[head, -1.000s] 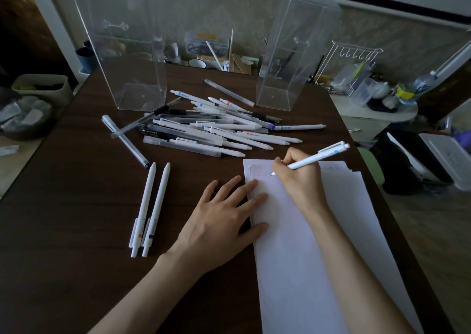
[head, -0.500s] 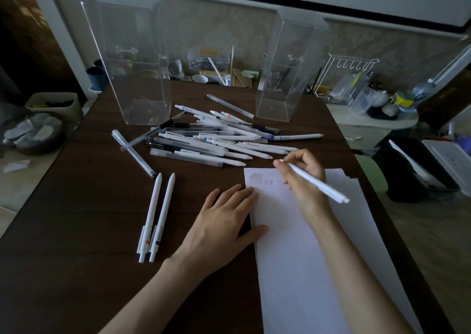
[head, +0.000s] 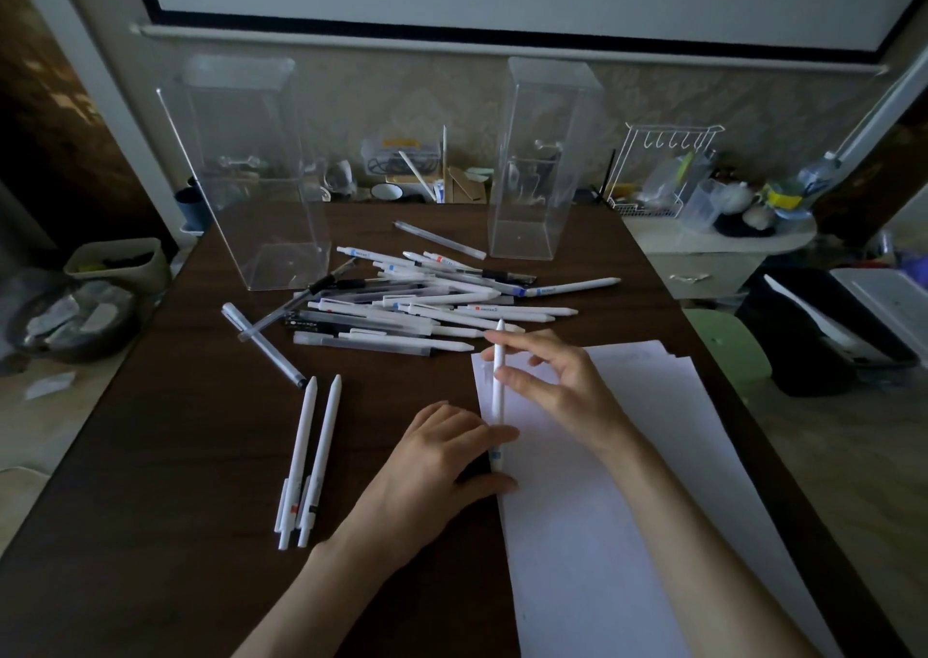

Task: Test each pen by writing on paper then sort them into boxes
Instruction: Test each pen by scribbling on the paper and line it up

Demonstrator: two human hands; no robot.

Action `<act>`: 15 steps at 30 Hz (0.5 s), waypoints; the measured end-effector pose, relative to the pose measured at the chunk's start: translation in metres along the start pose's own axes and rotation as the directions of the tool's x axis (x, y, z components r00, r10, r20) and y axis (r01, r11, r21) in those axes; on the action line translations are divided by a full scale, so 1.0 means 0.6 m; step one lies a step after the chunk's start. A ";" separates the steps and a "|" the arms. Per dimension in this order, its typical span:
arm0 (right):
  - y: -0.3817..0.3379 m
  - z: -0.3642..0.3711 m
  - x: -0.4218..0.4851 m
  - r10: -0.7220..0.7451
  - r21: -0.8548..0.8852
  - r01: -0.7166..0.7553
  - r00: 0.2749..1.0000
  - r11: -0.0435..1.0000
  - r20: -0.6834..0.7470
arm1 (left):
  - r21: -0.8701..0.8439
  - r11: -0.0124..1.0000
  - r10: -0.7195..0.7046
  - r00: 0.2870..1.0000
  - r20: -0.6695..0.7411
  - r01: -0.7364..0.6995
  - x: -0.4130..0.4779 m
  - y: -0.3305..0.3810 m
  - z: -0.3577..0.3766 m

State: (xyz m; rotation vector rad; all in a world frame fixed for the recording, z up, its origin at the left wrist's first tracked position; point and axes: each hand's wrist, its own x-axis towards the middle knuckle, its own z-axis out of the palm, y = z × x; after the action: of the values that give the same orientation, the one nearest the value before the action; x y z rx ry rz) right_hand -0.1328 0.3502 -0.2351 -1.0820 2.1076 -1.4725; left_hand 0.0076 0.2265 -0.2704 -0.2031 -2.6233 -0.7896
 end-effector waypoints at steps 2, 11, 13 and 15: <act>-0.001 0.002 0.000 -0.013 -0.011 0.013 1.000 1.000 0.021 | 0.027 0.999 0.045 0.998 -0.041 -0.044 -0.002 0.000 0.002; -0.002 0.028 0.003 -0.050 -0.086 0.058 0.995 0.995 0.088 | 0.160 0.985 -0.045 0.996 -0.076 0.057 -0.014 0.013 -0.010; -0.005 0.032 0.005 -0.065 -0.157 0.082 0.992 0.984 0.112 | 0.211 0.973 -0.084 0.995 -0.058 0.095 -0.031 0.015 -0.025; -0.010 0.034 0.011 -0.071 -0.247 0.105 0.987 0.963 0.142 | 0.266 0.954 -0.130 0.990 -0.046 0.138 -0.055 0.012 -0.046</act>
State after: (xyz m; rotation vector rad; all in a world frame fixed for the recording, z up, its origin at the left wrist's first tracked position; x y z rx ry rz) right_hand -0.1215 0.3316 -0.2369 -1.3425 2.2213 -1.1516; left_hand 0.0482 0.2162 -0.2594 0.0628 -2.7033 -0.4648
